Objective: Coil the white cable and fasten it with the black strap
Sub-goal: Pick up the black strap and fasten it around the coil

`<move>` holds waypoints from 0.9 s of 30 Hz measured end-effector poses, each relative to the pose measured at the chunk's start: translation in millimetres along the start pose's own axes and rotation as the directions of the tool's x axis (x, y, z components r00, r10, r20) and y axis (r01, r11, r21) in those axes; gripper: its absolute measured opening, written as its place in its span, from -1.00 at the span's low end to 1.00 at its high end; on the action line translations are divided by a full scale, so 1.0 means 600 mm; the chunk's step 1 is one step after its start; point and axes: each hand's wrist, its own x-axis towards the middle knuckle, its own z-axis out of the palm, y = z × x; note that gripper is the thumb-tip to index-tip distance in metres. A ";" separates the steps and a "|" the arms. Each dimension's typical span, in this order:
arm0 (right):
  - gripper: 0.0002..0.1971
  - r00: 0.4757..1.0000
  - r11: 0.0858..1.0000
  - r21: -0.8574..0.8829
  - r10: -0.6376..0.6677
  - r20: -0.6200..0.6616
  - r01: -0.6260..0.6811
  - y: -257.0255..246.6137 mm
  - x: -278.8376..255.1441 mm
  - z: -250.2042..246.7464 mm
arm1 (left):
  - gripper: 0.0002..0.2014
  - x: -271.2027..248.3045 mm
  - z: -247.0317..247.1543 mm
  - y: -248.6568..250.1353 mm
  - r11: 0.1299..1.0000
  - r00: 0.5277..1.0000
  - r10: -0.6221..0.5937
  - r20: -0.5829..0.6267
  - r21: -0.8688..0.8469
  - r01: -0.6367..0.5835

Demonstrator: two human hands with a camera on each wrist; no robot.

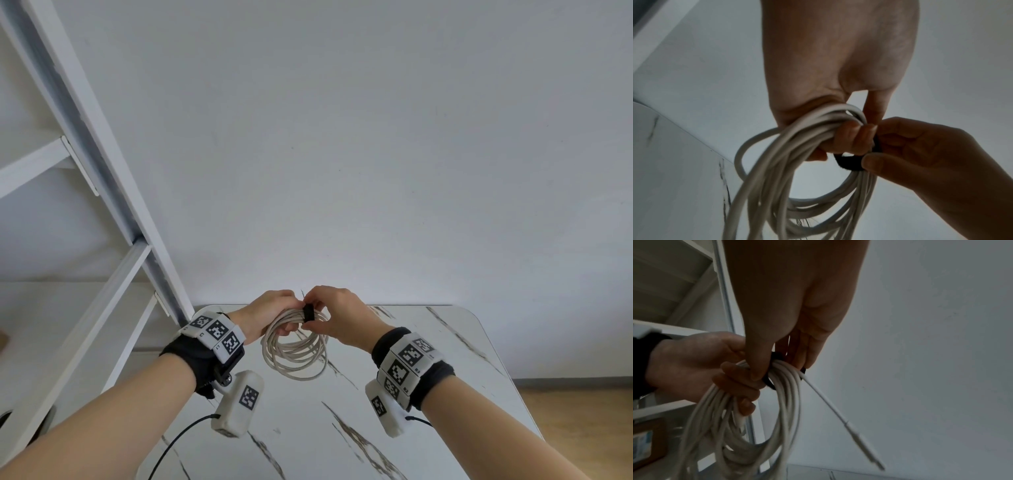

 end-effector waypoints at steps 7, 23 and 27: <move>-0.68 0.995 0.983 -0.176 -0.045 0.087 0.060 -0.014 -0.005 0.007 | -0.70 -0.008 -0.004 -0.002 0.999 1.000 -0.012 0.021 -0.033 0.013; -0.64 0.998 0.984 -0.176 -0.039 -0.044 0.030 -0.006 -0.001 0.016 | -0.90 -0.003 0.000 -0.015 0.999 0.999 0.017 -0.028 0.027 -0.017; -0.59 0.998 0.983 -0.183 -0.007 -0.068 -0.006 -0.011 -0.005 0.020 | -0.89 -0.001 -0.002 -0.019 0.997 0.999 0.023 -0.044 0.070 -0.020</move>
